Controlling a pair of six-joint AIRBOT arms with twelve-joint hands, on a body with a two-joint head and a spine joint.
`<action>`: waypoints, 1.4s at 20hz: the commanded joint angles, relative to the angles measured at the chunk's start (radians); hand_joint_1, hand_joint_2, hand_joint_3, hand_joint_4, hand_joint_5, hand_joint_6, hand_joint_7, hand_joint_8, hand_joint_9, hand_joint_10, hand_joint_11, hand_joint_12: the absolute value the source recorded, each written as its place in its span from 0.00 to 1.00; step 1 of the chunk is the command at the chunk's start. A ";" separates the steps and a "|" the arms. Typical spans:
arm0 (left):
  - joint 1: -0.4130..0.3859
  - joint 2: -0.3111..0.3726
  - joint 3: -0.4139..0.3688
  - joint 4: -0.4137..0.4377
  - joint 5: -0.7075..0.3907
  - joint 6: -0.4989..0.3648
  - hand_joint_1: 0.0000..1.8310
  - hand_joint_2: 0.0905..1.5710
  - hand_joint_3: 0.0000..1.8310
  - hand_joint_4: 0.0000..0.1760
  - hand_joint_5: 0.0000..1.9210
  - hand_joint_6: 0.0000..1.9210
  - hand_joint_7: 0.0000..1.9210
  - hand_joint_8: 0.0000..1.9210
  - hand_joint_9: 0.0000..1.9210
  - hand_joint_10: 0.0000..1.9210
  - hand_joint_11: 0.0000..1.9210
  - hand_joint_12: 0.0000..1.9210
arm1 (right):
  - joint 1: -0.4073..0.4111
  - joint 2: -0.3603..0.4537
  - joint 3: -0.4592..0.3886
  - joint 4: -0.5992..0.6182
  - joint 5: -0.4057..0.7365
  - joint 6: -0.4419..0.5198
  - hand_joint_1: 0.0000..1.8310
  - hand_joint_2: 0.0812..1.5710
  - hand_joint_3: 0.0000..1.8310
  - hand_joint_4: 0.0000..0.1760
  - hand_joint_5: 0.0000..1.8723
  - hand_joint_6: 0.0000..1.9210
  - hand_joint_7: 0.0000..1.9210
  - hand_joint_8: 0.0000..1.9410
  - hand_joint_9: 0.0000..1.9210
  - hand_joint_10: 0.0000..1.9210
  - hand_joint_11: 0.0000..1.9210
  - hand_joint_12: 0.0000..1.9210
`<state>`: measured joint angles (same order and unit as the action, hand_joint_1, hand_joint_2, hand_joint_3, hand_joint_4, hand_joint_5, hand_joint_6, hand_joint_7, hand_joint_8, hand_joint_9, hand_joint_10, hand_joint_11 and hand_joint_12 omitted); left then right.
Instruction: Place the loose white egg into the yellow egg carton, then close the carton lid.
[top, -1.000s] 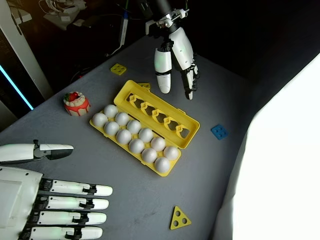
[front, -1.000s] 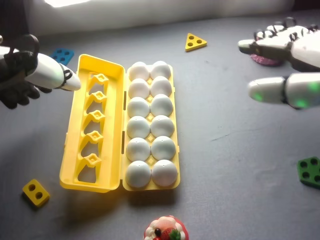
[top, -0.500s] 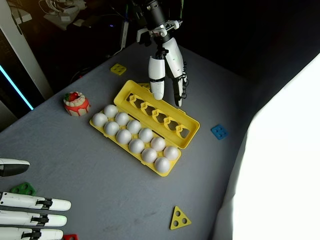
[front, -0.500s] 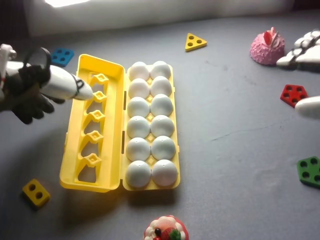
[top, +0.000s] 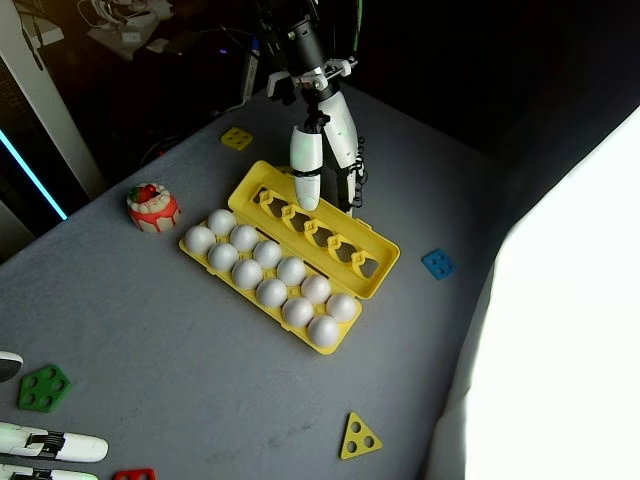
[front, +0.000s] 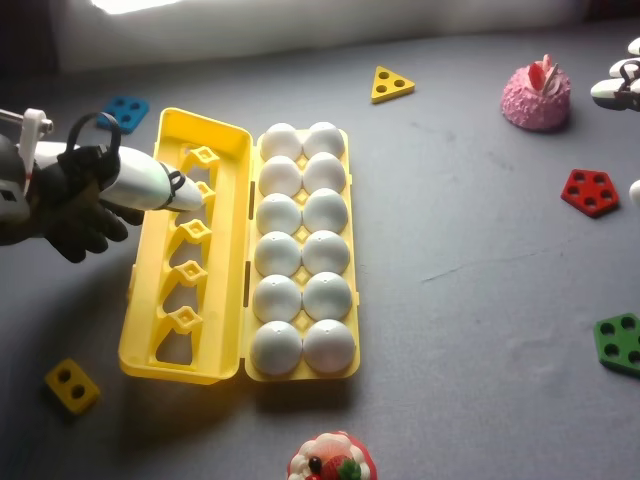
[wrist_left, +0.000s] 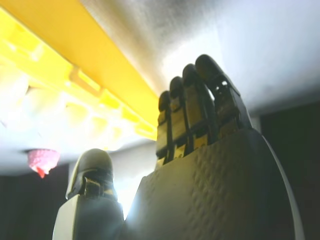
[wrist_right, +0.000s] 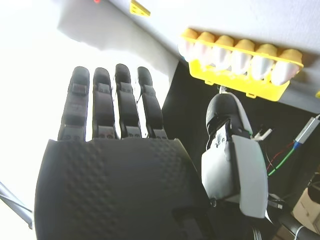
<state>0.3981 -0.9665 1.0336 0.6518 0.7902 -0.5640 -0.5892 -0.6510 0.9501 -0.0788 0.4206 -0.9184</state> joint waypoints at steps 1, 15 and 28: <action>-0.001 -0.004 0.002 0.028 -0.033 -0.005 0.02 0.79 0.00 0.03 0.13 0.00 0.15 0.00 0.16 0.00 0.00 0.51 | 0.012 0.007 0.002 0.018 0.110 -0.001 0.02 0.77 0.00 0.00 0.11 0.00 0.08 0.00 0.03 0.00 0.00 0.07; 0.050 -0.005 0.002 -0.001 -0.068 -0.050 0.06 0.79 0.00 0.08 0.11 0.00 0.13 0.00 0.15 0.00 0.00 0.48 | 0.040 0.001 0.000 0.074 0.088 -0.044 0.00 0.77 0.00 0.00 0.12 0.00 0.09 0.00 0.04 0.01 0.00 0.12; -0.122 -0.017 -0.015 -0.007 -0.072 0.035 0.06 0.79 0.00 0.06 0.12 0.00 0.14 0.00 0.15 0.00 0.00 0.49 | 0.055 0.001 -0.001 0.074 0.089 -0.048 0.01 0.77 0.00 0.00 0.11 0.00 0.09 0.00 0.04 0.01 0.00 0.14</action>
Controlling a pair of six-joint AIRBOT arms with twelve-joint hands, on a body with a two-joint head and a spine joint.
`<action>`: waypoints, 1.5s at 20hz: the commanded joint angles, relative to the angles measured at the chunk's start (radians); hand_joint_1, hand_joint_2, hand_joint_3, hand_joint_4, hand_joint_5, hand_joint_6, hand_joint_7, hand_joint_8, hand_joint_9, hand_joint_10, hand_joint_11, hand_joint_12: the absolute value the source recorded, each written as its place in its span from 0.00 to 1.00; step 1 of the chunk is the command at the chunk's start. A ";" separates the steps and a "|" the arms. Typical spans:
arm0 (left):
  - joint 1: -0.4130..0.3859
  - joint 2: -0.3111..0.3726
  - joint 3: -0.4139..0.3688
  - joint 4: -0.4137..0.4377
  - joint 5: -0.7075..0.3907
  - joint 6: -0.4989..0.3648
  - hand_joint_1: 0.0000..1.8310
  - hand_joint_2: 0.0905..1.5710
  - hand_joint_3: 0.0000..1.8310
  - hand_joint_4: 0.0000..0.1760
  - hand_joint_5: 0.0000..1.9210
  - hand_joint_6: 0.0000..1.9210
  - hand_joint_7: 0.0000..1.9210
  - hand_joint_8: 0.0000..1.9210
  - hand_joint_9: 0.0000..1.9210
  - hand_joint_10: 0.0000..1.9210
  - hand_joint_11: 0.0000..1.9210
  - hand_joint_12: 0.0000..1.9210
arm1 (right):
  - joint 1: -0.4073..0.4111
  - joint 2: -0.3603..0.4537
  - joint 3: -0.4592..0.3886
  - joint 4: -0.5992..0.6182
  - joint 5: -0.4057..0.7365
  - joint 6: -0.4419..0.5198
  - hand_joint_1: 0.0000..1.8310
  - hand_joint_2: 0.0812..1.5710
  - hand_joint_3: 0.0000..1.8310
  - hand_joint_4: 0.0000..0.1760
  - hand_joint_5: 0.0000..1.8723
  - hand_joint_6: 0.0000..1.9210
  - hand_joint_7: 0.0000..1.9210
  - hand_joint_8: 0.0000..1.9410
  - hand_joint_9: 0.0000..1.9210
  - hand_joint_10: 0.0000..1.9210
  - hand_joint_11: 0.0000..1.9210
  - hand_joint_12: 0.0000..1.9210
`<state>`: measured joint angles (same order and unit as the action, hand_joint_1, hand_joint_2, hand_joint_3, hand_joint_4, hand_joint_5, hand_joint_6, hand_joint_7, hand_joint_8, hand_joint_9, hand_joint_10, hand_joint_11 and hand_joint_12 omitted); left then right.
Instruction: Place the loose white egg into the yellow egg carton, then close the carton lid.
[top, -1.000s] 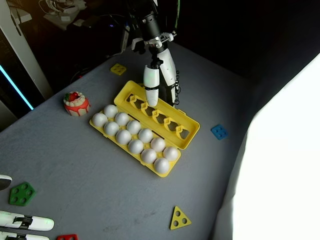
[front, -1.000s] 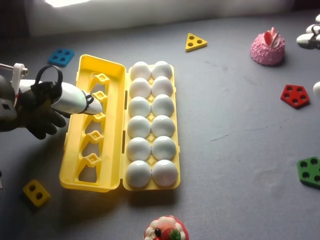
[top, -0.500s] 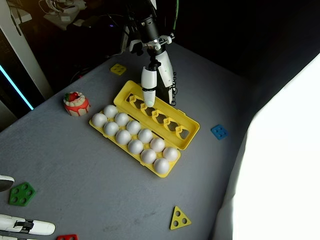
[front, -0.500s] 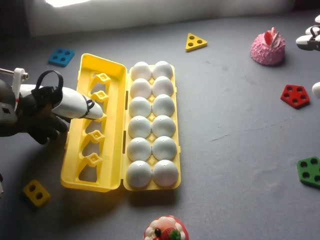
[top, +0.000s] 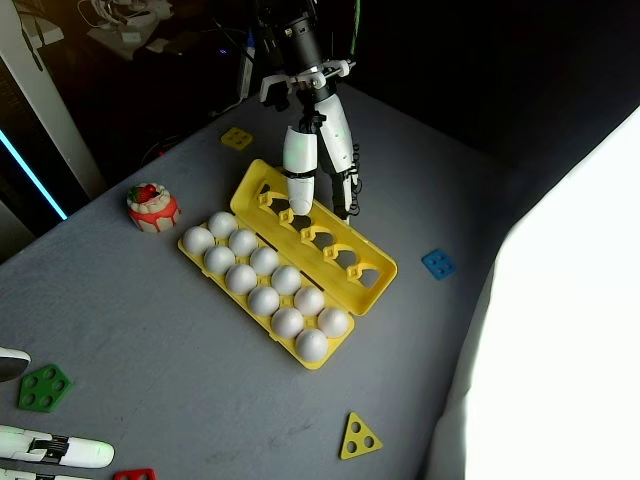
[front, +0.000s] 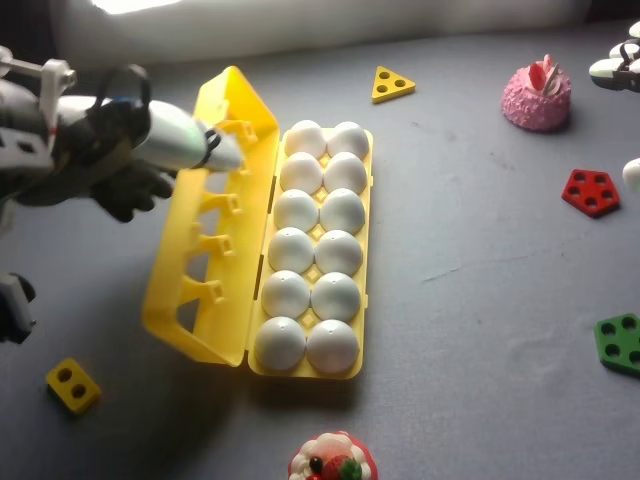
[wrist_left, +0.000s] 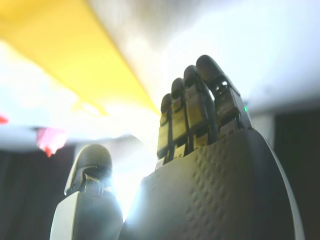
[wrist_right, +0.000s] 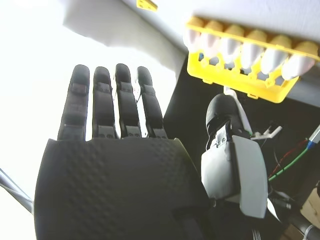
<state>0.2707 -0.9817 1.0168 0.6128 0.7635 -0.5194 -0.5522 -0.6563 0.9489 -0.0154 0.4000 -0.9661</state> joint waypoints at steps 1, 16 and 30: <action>-0.023 -0.005 -0.007 0.032 -0.045 0.008 0.06 0.79 0.00 0.06 0.12 0.00 0.14 0.00 0.15 0.00 0.00 0.49 | 0.018 0.006 0.000 0.011 0.110 0.000 0.02 0.77 0.00 0.00 0.12 0.00 0.09 0.00 0.04 0.01 0.00 0.15; -0.032 -0.028 -0.252 0.051 -0.075 0.081 0.05 0.79 0.00 0.06 0.13 0.00 0.15 0.00 0.15 0.00 0.00 0.50 | 0.017 0.006 0.000 0.011 0.111 -0.001 0.02 0.78 0.00 0.00 0.10 0.00 0.09 0.00 0.03 0.00 0.00 0.07; -0.035 -0.046 -0.228 0.059 -0.111 0.145 0.05 0.79 0.00 0.03 0.15 0.00 0.15 0.00 0.16 0.00 0.00 0.51 | 0.014 0.007 0.000 0.011 0.118 -0.001 0.02 0.78 0.00 0.00 0.10 0.00 0.09 0.00 0.04 0.00 0.00 0.02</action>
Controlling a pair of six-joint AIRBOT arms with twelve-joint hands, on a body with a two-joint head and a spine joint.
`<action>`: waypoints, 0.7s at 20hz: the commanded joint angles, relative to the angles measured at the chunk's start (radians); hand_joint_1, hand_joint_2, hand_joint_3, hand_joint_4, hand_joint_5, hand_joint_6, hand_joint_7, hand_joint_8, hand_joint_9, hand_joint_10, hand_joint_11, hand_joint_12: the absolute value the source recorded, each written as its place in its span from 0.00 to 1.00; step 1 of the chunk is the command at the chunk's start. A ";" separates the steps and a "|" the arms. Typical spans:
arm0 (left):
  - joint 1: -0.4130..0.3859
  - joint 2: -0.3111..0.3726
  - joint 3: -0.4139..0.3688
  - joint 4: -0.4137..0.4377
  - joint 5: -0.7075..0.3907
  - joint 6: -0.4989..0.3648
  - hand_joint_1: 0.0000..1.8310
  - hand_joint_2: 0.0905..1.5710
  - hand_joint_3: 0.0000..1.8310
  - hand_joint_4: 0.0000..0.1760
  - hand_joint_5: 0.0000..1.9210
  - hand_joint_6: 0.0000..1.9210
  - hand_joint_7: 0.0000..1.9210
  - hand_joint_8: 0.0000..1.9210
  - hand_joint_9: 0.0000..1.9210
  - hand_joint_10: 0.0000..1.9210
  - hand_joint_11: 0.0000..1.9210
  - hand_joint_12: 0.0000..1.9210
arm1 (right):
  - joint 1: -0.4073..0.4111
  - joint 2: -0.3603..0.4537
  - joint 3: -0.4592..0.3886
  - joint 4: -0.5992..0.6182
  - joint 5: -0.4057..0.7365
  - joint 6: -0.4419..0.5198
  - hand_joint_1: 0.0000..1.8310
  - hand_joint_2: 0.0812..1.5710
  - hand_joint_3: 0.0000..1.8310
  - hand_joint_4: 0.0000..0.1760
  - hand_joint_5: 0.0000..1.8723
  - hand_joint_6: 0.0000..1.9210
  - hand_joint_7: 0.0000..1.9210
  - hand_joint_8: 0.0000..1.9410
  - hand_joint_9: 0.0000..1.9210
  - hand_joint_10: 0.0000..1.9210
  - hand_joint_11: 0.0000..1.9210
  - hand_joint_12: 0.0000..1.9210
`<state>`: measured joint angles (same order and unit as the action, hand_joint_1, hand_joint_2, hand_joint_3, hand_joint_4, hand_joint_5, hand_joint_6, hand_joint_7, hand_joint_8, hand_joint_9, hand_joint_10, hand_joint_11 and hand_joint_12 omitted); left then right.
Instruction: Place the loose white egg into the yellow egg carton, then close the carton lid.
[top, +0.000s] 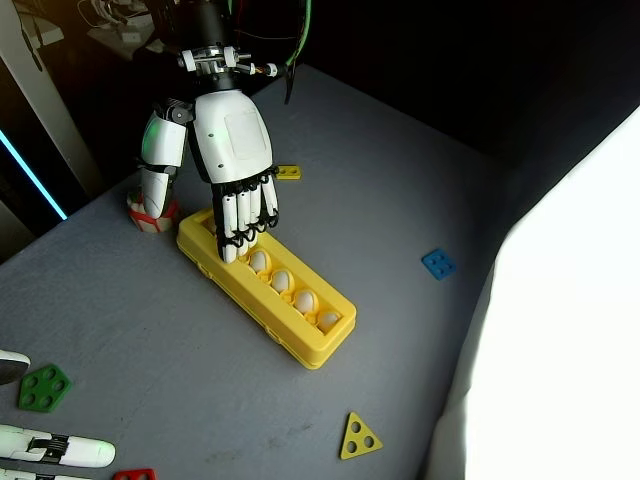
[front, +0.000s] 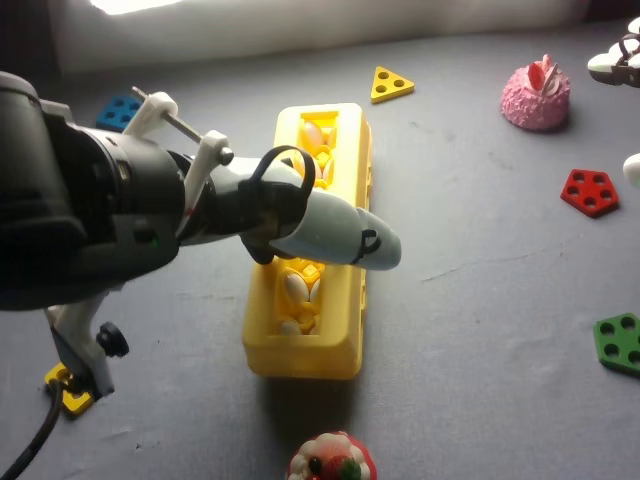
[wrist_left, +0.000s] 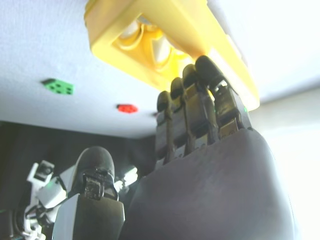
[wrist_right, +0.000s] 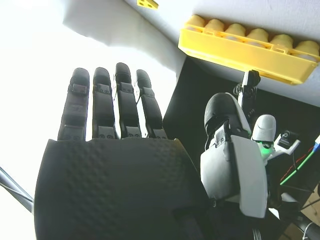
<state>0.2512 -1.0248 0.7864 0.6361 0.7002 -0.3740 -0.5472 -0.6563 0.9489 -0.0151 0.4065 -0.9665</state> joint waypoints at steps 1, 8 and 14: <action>-0.022 -0.003 0.006 0.036 -0.047 0.011 0.07 0.78 0.00 0.04 0.15 0.00 0.16 0.00 0.16 0.00 0.00 0.52 | 0.009 0.007 0.000 0.010 0.112 -0.001 0.01 0.78 0.00 0.00 0.10 0.00 0.09 0.00 0.04 0.00 0.00 0.05; -0.125 -0.001 0.051 0.079 -0.040 0.197 0.06 0.79 0.00 0.08 0.15 0.00 0.16 0.00 0.16 0.00 0.00 0.51 | 0.006 0.008 0.000 0.010 0.116 -0.001 0.02 0.77 0.00 0.00 0.12 0.01 0.10 0.00 0.05 0.01 0.00 0.13; -0.217 0.016 0.067 0.080 -0.025 0.381 0.05 0.79 0.00 0.00 0.25 0.02 0.31 0.03 0.28 0.08 0.00 0.73 | 0.006 0.008 -0.001 0.010 0.117 -0.001 0.02 0.78 0.00 0.00 0.35 0.17 0.36 0.11 0.21 0.31 0.00 0.67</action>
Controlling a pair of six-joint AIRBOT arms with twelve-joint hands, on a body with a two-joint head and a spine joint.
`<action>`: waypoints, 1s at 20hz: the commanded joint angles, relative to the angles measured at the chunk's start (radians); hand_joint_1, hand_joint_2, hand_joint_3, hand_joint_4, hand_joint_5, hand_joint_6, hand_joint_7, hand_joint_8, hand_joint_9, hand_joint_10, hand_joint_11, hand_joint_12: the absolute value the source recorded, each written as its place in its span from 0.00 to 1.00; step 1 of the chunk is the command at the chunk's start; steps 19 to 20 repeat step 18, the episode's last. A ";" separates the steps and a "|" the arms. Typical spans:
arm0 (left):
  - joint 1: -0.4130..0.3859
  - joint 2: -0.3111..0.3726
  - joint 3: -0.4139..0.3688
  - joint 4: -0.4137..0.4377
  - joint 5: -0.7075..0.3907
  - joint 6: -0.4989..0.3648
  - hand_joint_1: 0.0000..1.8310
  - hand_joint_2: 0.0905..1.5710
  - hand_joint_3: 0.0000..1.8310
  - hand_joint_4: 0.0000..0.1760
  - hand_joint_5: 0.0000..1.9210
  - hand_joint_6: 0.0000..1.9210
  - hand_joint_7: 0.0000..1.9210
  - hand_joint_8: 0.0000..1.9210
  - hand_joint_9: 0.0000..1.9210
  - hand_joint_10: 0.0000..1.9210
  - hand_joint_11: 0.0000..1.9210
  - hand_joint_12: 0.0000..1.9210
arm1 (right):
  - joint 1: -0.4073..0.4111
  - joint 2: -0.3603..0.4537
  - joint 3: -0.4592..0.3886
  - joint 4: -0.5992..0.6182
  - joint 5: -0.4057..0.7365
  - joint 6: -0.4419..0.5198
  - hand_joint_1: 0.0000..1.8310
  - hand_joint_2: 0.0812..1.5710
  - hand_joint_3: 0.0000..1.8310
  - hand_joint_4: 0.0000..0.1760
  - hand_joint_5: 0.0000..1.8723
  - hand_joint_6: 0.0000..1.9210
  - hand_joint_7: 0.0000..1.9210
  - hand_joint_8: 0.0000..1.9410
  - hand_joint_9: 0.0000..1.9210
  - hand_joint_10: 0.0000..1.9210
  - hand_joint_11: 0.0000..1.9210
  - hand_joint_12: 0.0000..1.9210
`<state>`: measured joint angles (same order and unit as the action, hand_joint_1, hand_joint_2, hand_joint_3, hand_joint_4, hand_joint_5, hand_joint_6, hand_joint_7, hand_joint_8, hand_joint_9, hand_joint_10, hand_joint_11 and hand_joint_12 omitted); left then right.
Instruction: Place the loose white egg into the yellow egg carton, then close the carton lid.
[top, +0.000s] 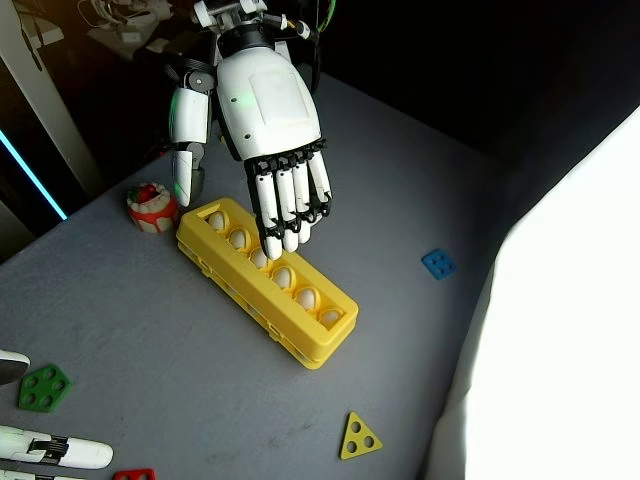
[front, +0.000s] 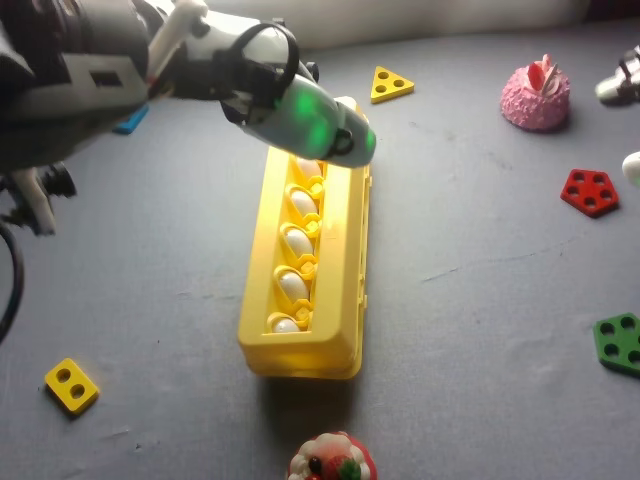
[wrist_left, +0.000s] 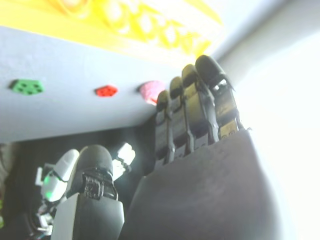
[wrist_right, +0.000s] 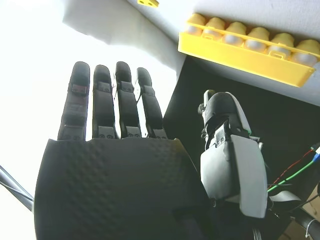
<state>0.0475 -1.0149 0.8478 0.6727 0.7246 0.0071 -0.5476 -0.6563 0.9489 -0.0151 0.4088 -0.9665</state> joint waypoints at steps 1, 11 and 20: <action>-0.025 0.010 0.005 0.047 -0.045 0.018 0.07 0.79 0.00 0.00 0.27 0.01 0.34 0.03 0.27 0.19 0.00 0.77 | 0.007 0.008 -0.001 0.010 0.115 -0.001 0.03 0.77 0.00 0.00 0.37 0.26 0.39 0.20 0.21 0.47 0.00 0.77; -0.077 0.022 -0.035 0.058 -0.050 0.098 0.00 0.81 0.00 0.00 0.50 0.71 0.53 0.76 0.47 0.87 0.37 0.95 | 0.006 0.008 -0.004 0.010 0.115 -0.005 0.00 0.79 0.00 0.90 0.68 0.81 0.71 0.83 0.68 1.00 0.69 1.00; -0.082 0.026 -0.031 0.052 -0.066 0.102 0.00 0.82 0.00 0.00 0.51 0.94 0.58 0.86 0.56 0.94 0.52 1.00 | 0.005 0.008 -0.006 0.010 0.126 -0.015 0.00 0.79 0.00 1.00 0.68 0.91 0.72 0.90 0.71 1.00 0.72 1.00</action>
